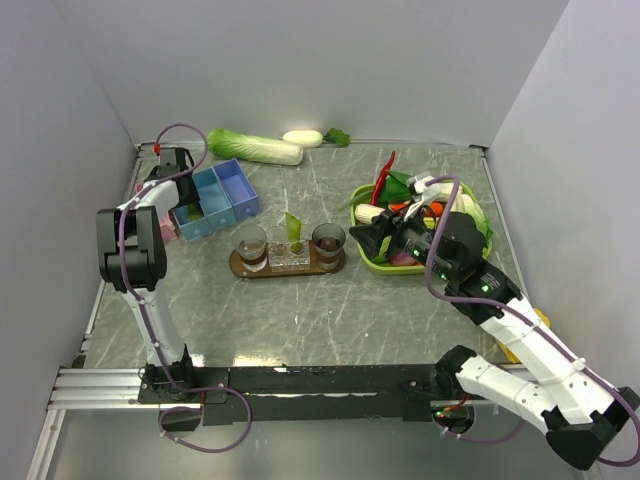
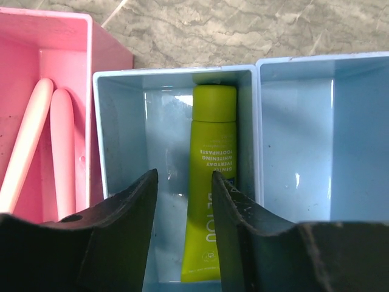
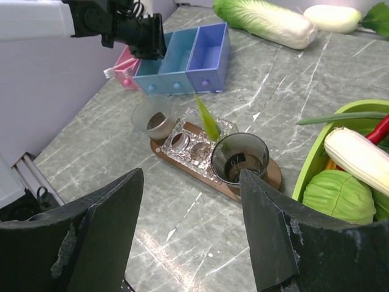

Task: Prepare toiletry sets of a toothbrush and toothpaste on the tray
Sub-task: Pick up the toothpaste from the storage box.

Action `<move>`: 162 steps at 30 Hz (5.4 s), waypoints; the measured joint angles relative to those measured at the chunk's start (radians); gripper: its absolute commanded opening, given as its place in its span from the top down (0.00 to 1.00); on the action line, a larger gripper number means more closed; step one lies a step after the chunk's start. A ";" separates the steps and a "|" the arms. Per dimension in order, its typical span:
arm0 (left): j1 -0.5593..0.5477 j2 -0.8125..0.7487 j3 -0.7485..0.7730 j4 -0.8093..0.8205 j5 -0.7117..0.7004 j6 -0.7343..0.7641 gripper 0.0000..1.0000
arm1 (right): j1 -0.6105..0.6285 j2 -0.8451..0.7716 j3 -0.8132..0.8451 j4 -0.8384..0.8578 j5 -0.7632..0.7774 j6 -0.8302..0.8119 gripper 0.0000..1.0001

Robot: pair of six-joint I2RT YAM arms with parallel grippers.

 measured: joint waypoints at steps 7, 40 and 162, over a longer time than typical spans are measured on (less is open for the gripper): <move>-0.003 -0.003 -0.027 0.025 0.084 -0.002 0.68 | 0.000 -0.026 0.000 0.000 0.003 0.008 0.28; 0.006 -0.004 -0.066 0.079 0.154 -0.059 0.94 | 0.000 0.016 0.040 -0.055 0.044 -0.001 0.27; -0.285 -1.041 -0.497 0.386 0.556 -0.192 0.02 | 0.201 0.634 0.587 -0.237 -0.185 0.001 1.00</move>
